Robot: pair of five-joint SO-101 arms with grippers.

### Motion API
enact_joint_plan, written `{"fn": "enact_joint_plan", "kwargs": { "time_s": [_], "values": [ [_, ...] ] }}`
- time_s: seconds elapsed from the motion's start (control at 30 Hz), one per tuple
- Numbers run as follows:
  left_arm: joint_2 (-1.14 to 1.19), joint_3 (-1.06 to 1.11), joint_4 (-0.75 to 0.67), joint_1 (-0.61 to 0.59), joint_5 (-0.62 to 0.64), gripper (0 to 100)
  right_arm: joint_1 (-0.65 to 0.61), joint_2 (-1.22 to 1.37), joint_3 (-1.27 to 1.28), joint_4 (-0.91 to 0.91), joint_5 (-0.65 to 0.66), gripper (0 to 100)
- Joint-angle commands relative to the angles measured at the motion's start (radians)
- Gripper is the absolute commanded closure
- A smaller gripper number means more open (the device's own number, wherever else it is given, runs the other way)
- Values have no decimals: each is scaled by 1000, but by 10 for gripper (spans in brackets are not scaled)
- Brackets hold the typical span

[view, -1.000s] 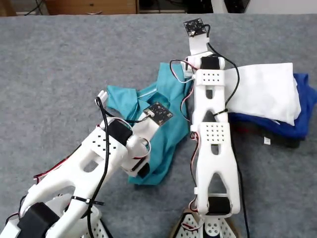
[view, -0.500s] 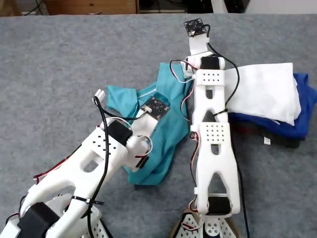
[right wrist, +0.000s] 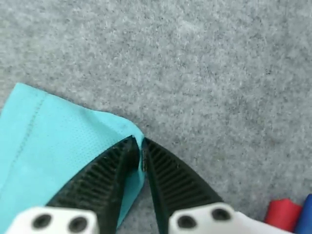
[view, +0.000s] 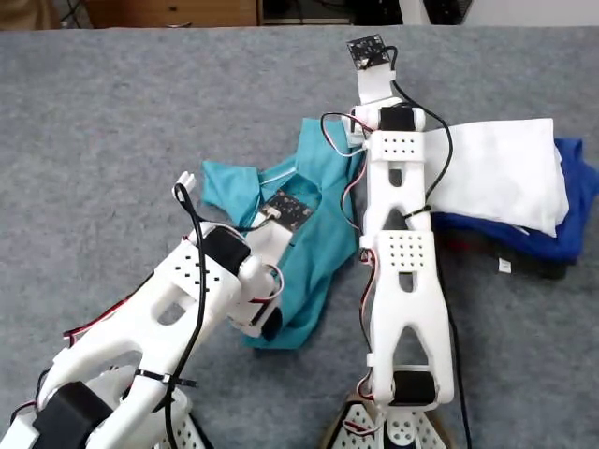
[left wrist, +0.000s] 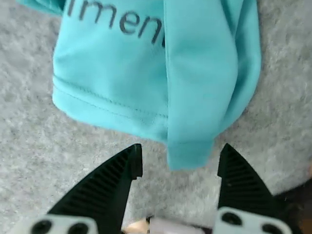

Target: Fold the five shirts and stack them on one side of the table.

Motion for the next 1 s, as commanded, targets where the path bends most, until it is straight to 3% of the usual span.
{"fn": "enact_joint_plan", "kwargs": {
  "time_s": [0.0, 0.17, 0.3, 0.43, 0.77, 0.97],
  "values": [
    [-16, -14, 15, 5, -14, 740, -7, -15, -16, -18, 9, 995],
    [-16, 48, -69, 6, -12, 740, -7, -15, -16, -18, 9, 995],
    [-16, 28, -69, 63, -11, 750, -8, -15, -16, -18, 11, 995],
    [-16, 29, -69, 133, -9, 826, -8, -15, -16, -18, 11, 995],
    [64, 12, -69, 140, -9, 838, -7, -15, -16, -18, 11, 995],
    [116, -60, -68, 138, -8, 983, -7, -15, -16, -18, 11, 995]
  ]
}}
